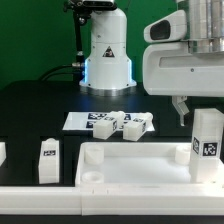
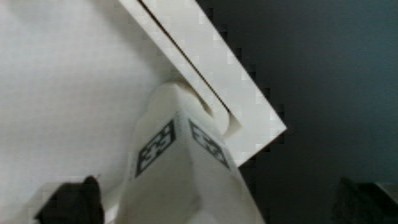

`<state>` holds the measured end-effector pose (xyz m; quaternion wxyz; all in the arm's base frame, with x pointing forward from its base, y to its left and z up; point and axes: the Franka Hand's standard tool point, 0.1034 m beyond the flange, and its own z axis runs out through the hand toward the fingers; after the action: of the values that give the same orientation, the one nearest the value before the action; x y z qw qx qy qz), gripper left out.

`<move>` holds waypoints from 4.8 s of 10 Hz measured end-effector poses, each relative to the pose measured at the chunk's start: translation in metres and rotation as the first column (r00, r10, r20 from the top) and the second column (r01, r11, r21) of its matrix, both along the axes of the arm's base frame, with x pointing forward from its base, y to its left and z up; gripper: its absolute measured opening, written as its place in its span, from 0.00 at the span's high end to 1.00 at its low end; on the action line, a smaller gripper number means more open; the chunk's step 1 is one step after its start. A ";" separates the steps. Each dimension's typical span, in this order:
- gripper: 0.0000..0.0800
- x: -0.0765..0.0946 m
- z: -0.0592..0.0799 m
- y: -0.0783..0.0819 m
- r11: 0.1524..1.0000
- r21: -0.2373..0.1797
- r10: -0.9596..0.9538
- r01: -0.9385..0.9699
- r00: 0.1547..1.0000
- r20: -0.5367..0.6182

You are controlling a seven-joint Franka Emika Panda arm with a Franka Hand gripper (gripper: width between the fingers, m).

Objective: Assemble desk

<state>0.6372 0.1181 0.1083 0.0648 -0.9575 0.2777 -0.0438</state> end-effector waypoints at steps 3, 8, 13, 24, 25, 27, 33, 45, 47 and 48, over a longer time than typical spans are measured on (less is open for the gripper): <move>0.19 0.001 0.002 0.003 0.854 -0.124 0.511 -0.505 0.859 0.027; 0.64 0.005 0.001 -0.007 0.957 -0.099 0.276 -0.273 0.961 0.025; 0.64 0.005 0.001 -0.019 0.989 -0.107 0.100 -0.099 0.995 0.008; 0.19 0.008 0.034 -0.012 0.983 -0.092 0.160 -0.157 0.987 0.028; 0.19 0.008 0.034 -0.012 0.983 -0.092 0.160 -0.157 0.987 0.028; 0.19 0.006 0.036 -0.014 0.983 -0.084 0.164 -0.161 0.986 0.030; 0.19 -0.043 0.058 -0.030 0.992 -0.028 0.121 -0.121 0.993 0.003; 0.19 -0.107 0.003 -0.075 0.995 -0.009 0.097 -0.100 0.985 -0.143; 0.19 -0.134 -0.005 -0.086 0.972 0.074 0.236 -0.225 0.924 -0.302; 0.19 -0.136 -0.010 -0.090 0.962 0.089 0.272 -0.257 0.910 -0.313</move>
Offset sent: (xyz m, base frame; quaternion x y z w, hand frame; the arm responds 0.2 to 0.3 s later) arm 0.0000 0.0000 0.0000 0.0000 0.0000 0.0650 0.9979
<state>0.5017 0.0280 0.0982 0.0458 -0.9787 0.1532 0.1290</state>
